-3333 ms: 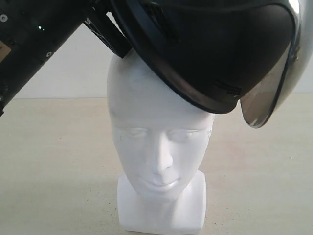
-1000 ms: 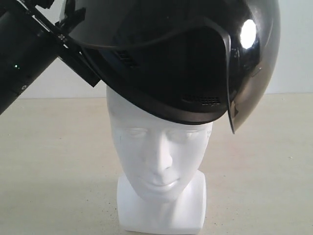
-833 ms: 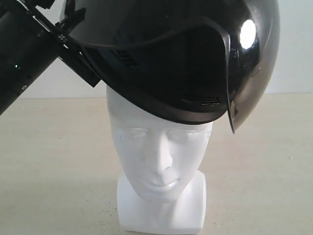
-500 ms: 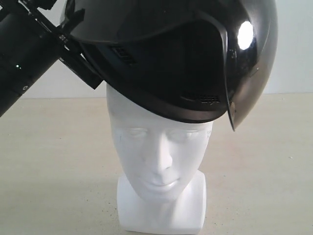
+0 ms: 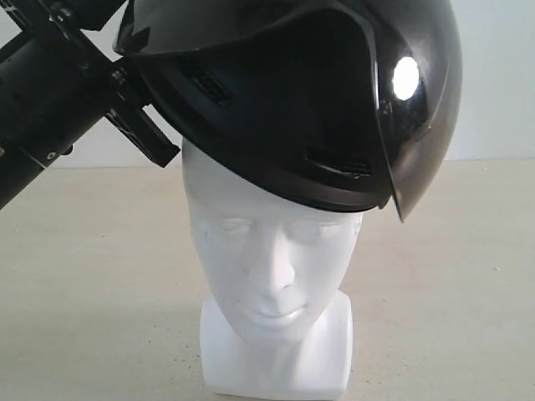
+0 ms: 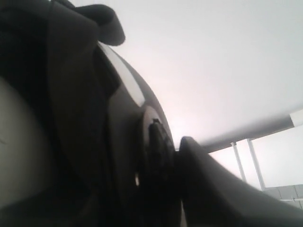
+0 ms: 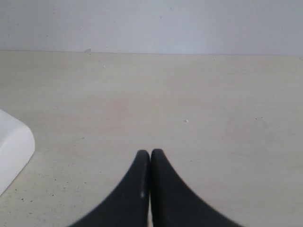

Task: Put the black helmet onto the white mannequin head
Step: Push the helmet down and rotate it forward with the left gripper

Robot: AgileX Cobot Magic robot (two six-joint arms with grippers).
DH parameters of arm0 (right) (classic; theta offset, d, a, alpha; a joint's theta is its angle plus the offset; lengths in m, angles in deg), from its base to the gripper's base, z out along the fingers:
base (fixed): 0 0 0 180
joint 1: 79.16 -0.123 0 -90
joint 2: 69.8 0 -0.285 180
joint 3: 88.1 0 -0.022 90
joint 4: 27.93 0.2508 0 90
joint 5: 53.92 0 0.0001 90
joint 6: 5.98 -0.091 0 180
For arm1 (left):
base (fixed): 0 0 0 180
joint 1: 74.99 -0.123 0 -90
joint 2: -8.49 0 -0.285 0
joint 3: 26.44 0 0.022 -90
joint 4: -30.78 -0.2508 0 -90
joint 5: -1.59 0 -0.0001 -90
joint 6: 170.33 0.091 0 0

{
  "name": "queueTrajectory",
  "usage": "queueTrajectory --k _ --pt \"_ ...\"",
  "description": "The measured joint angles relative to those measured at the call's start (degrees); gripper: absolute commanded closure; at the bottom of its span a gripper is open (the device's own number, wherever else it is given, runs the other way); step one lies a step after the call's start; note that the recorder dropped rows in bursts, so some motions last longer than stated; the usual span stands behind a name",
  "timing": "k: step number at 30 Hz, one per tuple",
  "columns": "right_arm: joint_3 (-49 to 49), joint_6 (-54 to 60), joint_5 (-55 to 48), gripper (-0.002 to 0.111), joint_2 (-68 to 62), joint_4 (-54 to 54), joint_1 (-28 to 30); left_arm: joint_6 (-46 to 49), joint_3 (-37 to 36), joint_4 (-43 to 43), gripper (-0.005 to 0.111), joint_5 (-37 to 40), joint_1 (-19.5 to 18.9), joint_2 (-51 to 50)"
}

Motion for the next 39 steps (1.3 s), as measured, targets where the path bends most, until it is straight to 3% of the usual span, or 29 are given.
queueTrajectory --k 13,23,39 --pt "0.0 0.0 0.0 0.108 0.0 0.0 0.0 1.47 -2.24 0.15 0.102 4.51 0.0 2.4" --pt "0.0 0.0 0.0 0.108 0.0 0.0 0.0 2.28 -9.68 4.24 0.102 -0.09 0.0 3.25" --pt "0.0 0.0 0.0 0.108 0.0 0.0 0.0 3.8 -12.03 5.51 0.102 -3.81 0.0 0.83"
